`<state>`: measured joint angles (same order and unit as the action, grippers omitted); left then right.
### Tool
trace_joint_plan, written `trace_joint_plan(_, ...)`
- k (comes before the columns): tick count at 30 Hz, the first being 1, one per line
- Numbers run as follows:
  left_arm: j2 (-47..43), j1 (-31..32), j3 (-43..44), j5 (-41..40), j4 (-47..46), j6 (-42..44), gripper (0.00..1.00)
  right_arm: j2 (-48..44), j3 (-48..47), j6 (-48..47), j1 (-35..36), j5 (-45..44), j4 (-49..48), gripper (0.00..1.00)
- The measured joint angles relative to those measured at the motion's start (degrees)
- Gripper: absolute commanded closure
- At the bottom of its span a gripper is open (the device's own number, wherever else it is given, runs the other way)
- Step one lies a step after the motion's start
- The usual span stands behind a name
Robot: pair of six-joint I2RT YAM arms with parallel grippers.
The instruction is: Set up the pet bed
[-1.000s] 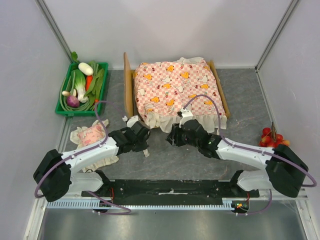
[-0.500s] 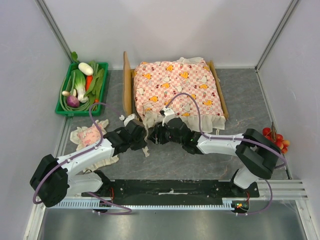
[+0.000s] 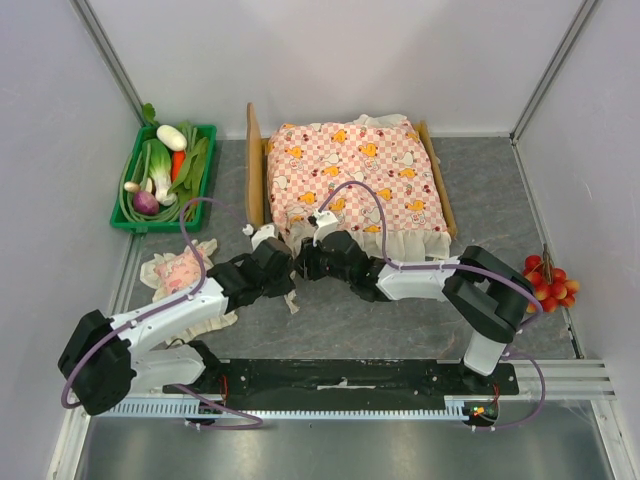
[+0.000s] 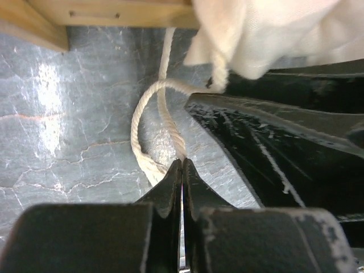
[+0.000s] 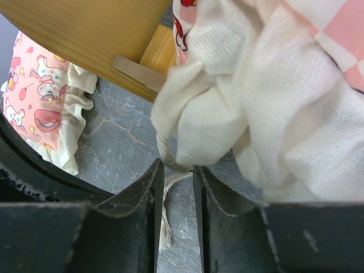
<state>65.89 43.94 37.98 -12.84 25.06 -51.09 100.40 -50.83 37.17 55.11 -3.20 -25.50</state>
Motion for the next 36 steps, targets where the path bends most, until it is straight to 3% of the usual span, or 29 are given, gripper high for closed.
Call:
trace_joint_plan(2, -0.04, 0.92, 0.96, -1.81, 0.13, 0.66, 0.98, 0.00, 0.02, -0.33, 0.00, -0.09, -0.57, 0.69)
trace_joint_plan(7, -0.70, 2.21, 2.47, -7.28, 0.11, 1.73, 0.98, -0.24, 1.60, -0.87, 0.00, 0.50, -1.97, 0.88)
trace_joint_plan(15, -1.51, 2.21, 2.58, -15.54, -1.09, 2.97, 0.98, -0.70, 3.32, -1.27, -0.11, 1.90, -2.40, 0.84)
trace_joint_plan(27, 2.12, 2.21, 1.18, -18.73, -10.71, 4.46, 0.98, -1.95, 3.78, -1.60, -0.37, 5.73, -3.30, 0.99)
trace_joint_plan(36, 5.27, 2.21, 0.11, -21.66, -14.14, 1.49, 0.98, -3.43, 4.55, 0.42, -0.59, 8.92, -4.92, 1.00)
